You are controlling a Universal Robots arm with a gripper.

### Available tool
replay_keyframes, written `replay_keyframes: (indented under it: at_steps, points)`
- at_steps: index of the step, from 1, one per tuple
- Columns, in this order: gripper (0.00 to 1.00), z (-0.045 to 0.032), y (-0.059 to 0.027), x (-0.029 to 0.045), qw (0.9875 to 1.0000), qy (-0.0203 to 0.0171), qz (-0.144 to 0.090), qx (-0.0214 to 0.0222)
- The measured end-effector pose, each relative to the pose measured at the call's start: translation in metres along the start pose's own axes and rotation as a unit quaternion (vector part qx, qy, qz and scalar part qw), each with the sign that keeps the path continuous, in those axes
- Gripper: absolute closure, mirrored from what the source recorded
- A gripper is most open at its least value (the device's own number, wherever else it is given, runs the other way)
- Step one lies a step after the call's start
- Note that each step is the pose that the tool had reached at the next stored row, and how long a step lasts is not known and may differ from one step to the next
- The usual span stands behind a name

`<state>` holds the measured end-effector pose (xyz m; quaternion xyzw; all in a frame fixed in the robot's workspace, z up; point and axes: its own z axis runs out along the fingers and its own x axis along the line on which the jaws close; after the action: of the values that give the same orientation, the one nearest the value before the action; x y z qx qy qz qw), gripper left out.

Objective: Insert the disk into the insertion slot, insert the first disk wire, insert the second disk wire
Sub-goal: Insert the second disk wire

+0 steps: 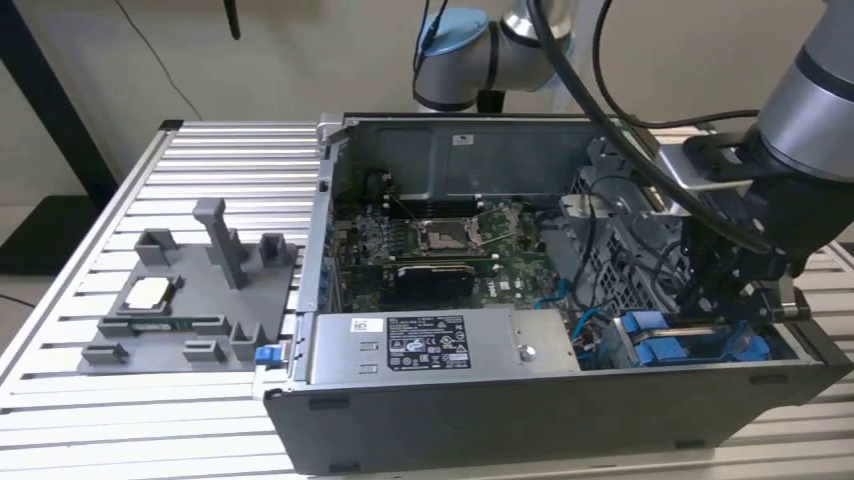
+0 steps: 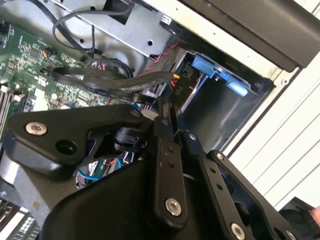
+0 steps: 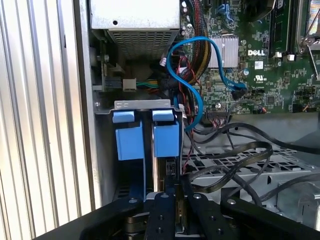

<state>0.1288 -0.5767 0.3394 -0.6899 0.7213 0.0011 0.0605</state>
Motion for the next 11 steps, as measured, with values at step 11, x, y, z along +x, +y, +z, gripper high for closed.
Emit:
replay_keyframes:
  at_steps: [11]
  points:
    - [0.76, 0.0016, 0.0002, 0.0002, 1.0000, -0.0028, 0.000, -0.0002]
